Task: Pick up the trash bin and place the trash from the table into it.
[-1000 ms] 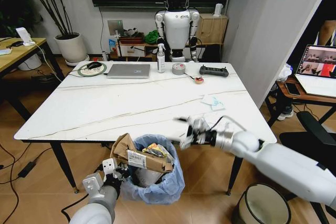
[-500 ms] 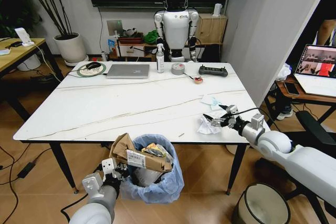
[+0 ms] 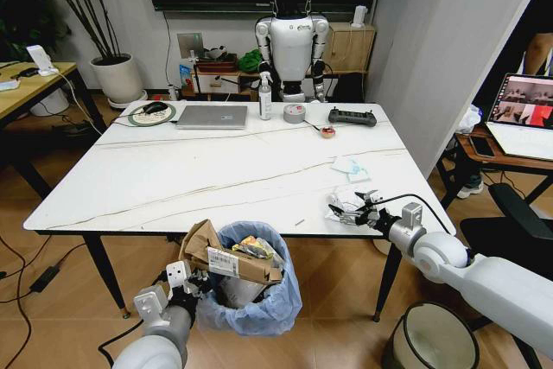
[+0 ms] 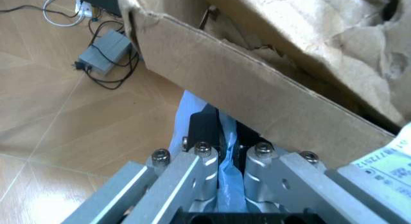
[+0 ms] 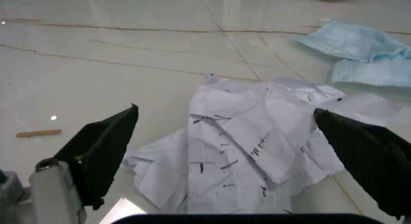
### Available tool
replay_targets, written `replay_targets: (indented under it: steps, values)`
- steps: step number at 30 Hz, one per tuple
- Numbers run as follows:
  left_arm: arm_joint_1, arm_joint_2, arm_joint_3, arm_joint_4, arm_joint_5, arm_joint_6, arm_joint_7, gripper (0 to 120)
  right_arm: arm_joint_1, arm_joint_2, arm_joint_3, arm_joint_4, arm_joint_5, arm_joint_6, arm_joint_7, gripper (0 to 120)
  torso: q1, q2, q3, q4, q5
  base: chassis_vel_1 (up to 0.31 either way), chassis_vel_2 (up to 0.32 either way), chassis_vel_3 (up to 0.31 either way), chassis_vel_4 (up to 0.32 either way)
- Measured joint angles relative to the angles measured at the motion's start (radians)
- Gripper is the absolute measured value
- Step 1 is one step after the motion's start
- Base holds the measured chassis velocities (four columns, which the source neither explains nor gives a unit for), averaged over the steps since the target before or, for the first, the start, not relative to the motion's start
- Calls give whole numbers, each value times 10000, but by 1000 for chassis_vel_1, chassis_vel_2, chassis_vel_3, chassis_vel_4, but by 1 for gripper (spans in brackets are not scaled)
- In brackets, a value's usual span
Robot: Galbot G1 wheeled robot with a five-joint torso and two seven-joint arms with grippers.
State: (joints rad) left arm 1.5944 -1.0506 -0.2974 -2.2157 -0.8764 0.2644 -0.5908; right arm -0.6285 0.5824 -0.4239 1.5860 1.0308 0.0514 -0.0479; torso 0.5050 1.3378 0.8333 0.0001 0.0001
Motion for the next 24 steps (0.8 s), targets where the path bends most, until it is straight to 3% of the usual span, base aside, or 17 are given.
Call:
replay_targets:
  steps: [24]
  values:
    - [-136, 40, 41, 78, -85, -6, -5, 0, -444, 189, 499, -289, -415, 556, -723, 14, 0, 0, 0, -1, 0, 0, 0, 0, 0]
